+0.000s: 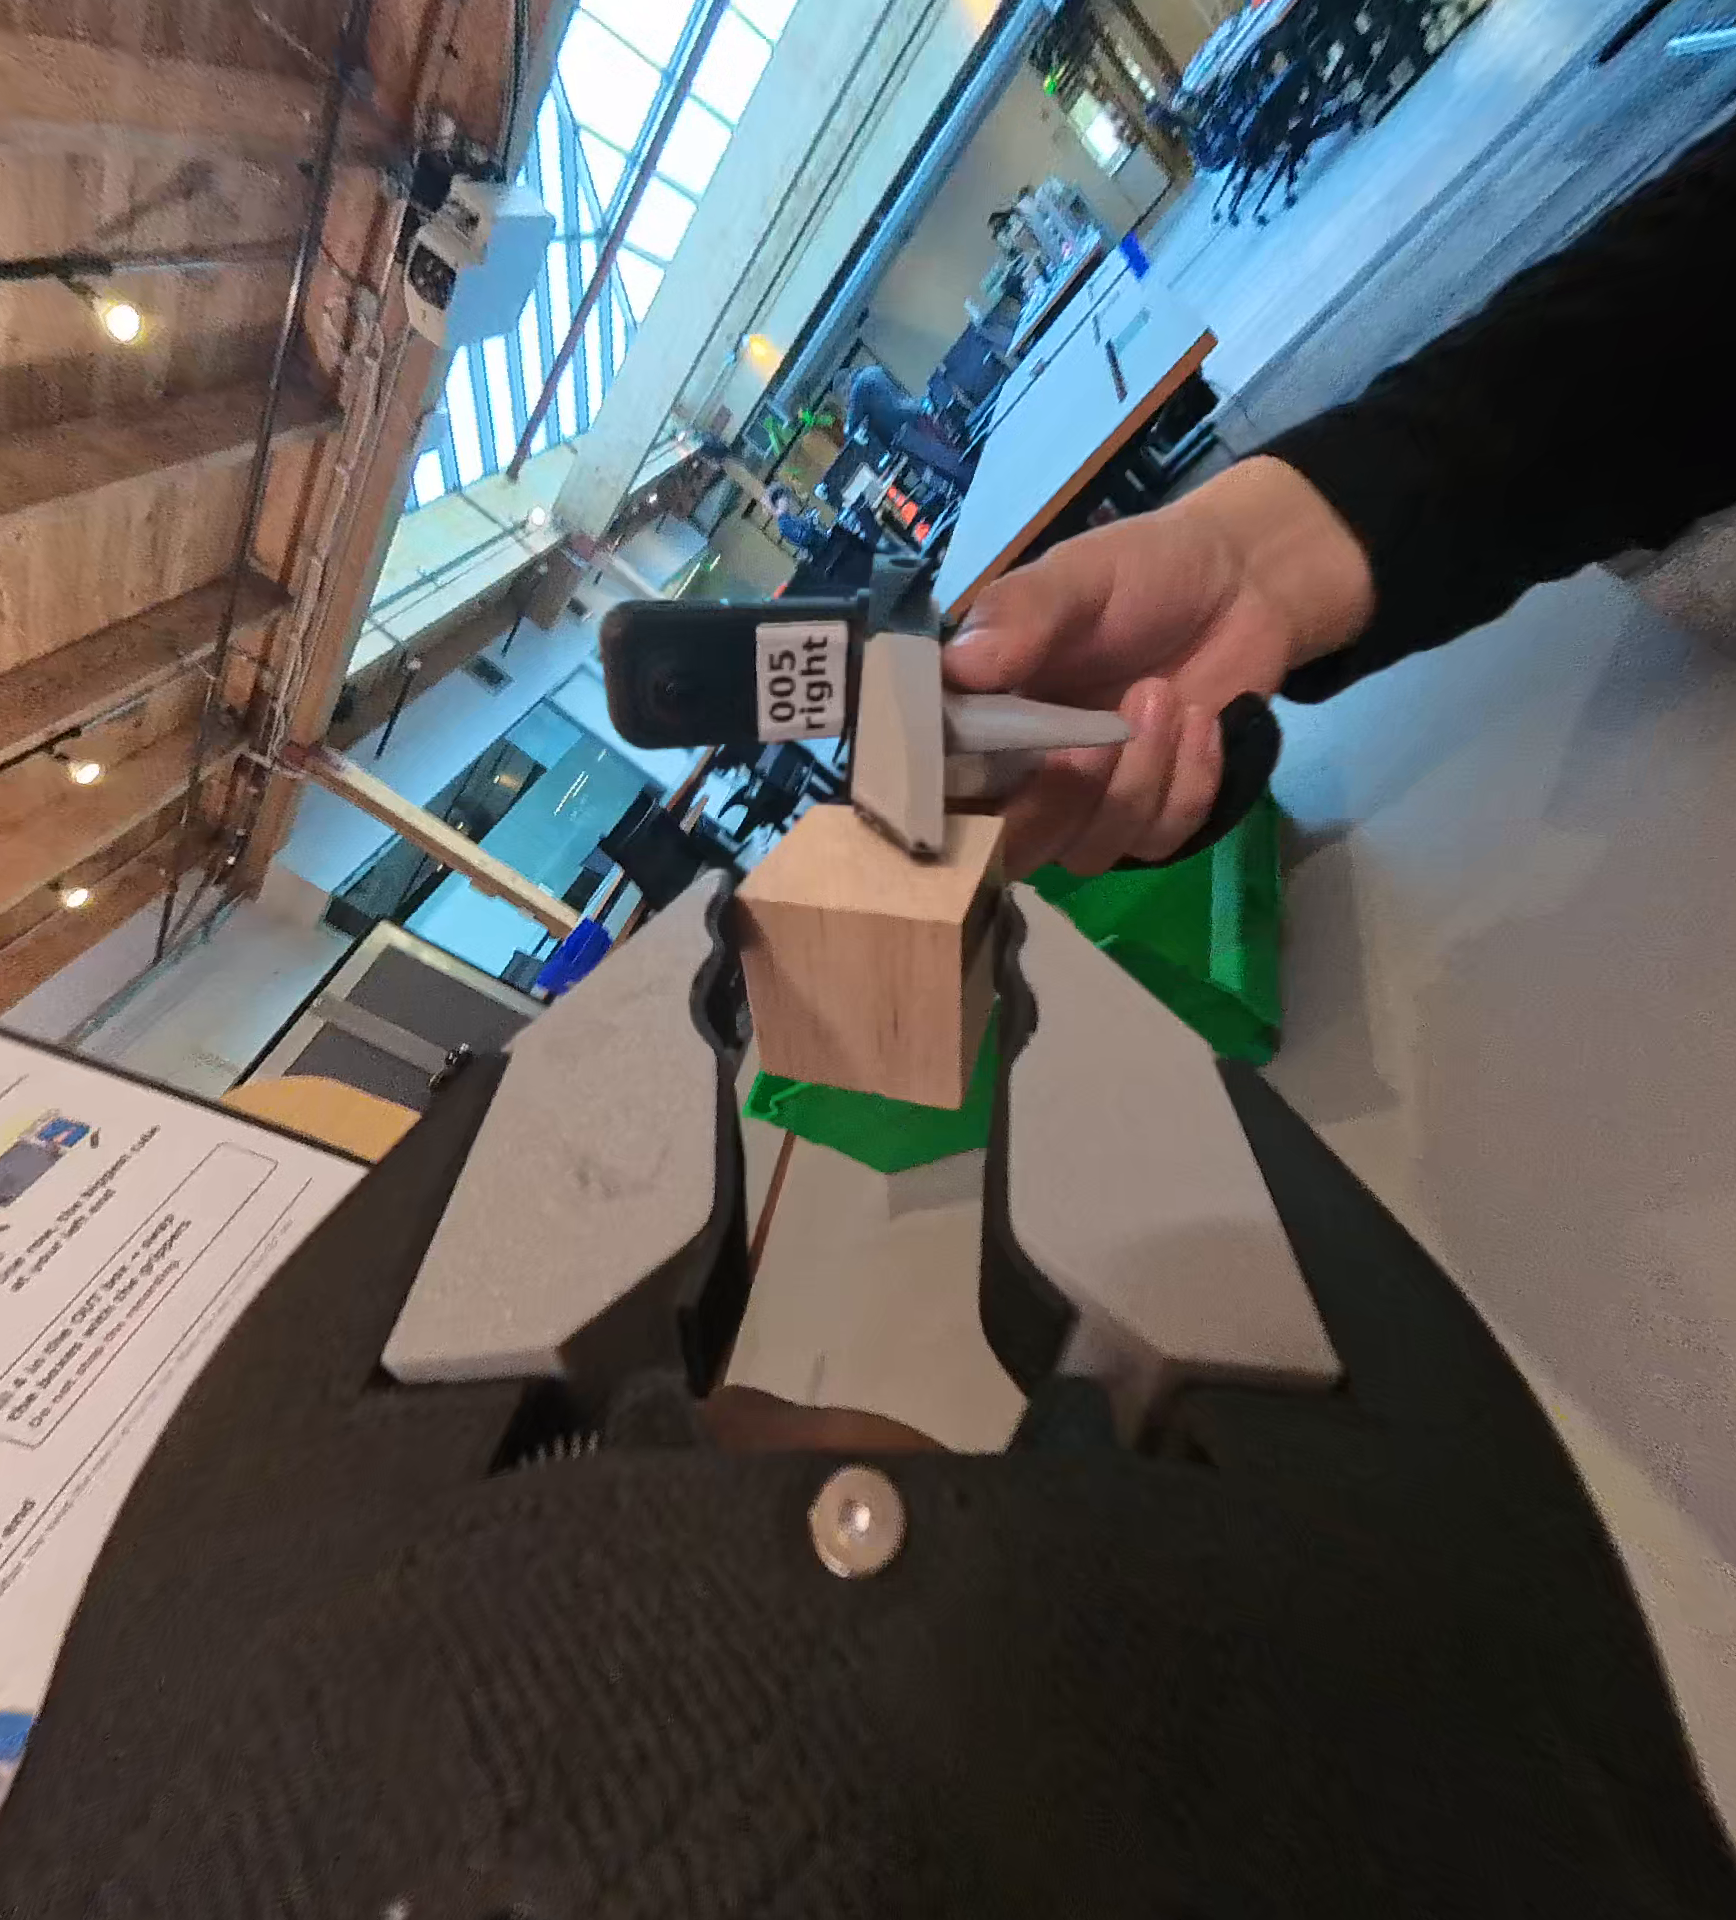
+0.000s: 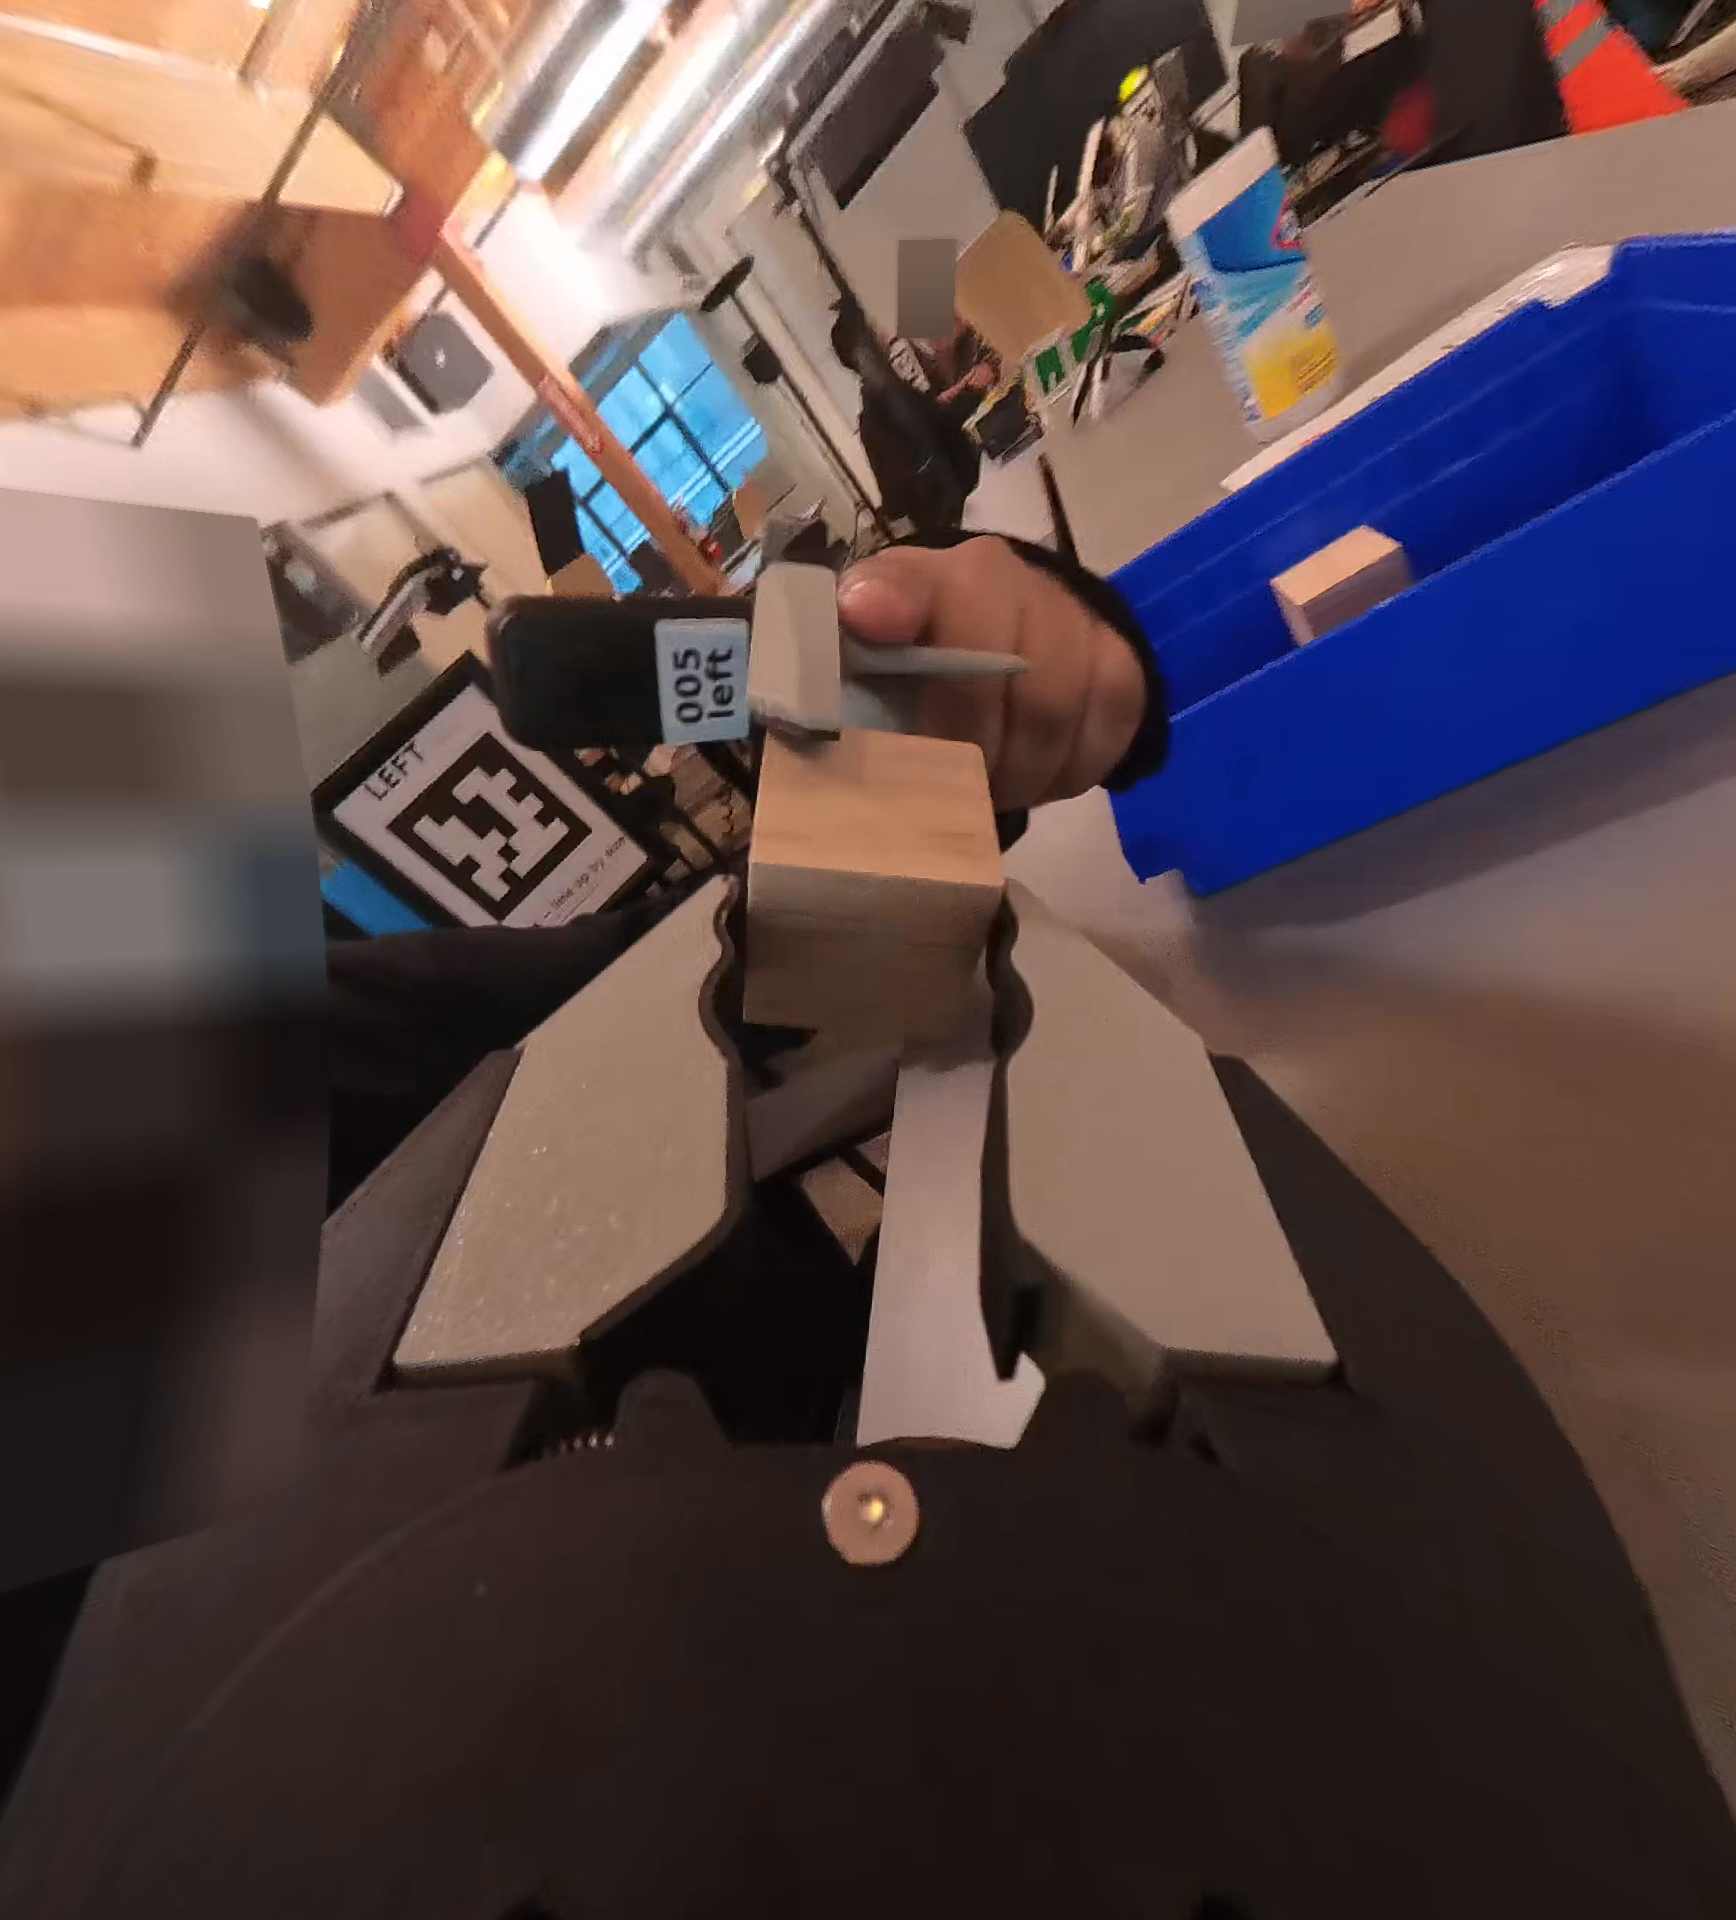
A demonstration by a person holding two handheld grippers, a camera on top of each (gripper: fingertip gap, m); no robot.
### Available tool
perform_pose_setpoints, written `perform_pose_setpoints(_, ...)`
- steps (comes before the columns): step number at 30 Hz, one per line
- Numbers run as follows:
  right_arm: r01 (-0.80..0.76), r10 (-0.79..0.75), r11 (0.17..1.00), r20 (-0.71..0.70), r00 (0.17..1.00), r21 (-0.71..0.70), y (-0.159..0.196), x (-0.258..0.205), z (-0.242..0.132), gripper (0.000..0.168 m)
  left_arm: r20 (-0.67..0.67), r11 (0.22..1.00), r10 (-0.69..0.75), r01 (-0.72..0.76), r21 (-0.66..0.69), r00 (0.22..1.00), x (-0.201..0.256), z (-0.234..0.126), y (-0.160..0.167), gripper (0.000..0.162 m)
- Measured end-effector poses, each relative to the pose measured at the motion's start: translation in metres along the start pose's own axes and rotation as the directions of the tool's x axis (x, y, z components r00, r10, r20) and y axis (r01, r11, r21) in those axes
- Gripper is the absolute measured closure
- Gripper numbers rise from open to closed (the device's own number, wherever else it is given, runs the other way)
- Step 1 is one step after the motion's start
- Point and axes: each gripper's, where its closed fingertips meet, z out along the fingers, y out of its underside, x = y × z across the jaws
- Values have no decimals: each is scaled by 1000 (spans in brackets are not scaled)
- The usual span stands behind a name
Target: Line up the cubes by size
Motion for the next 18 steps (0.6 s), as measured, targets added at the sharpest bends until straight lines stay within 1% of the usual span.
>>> perform_pose_setpoints(2, 4, -3, 1000, -54, 999, 15, 1, 11, -7, 125, -23, 997, -20, 18, -74, 1000, 5, -1, 13, 120)
perform_pose_setpoints(4, 36, -31, 999, -156, 987, 25, -1, 25, -25, 125, -73, 982, 11, -24, -190, 997, 8, -14, 33, 125)
perform_pose_setpoints(5, 58, -53, 998, -205, 977, 19, -2, 30, -38, 125, -118, 967, 11, -41, -252, 993, 9, -27, 44, 124)
perform_pose_setpoints(7, 108, -113, 994, -320, 941, -32, -2, 41, -71, 125, -184, 921, -38, -36, -388, 982, -1, -63, 68, 120)
perform_pose_setpoints(8, 137, -156, 988, -405, 901, -75, -1, 50, -92, 125, -189, 890, -63, -31, -455, 980, -12, -85, 80, 120)
perform_pose_setpoints(9, 162, -210, 977, -495, 843, -140, 0, 62, -114, 125, -200, 851, -95, -25, -525, 975, -21, -108, 93, 119)
perform_pose_setpoints(11, 162, -297, 951, -626, 721, -264, 5, 81, -158, 125, -217, 723, -154, -39, -690, 964, -38, -159, 126, 109)
perform_pose_setpoints(12, 142, -324, 939, -666, 672, -313, 7, 88, -178, 125, -203, 648, -158, -53, -760, 966, -49, -183, 144, 107)
perform_pose_setpoints(13, 112, -335, 931, -692, 639, -347, 10, 94, -194, 125, -197, 571, -181, -60, -818, 964, -56, -206, 161, 106)
perform_pose_setpoints(16, 1, -395, 884, -747, 535, -467, 22, 111, -234, 125, -166, 328, -303, -61, -943, 939, -57, -270, 212, 106)
perform_pose_setpoints(17, -42, -431, 855, -754, 496, -516, 28, 117, -245, 125, -173, 245, -337, -91, -965, 926, -53, -289, 227, 106)
perform_pose_setpoints(18, -83, -464, 825, -753, 466, -559, 34, 123, -253, 125, -191, 178, -340, -136, -974, 921, -51, -304, 241, 106)
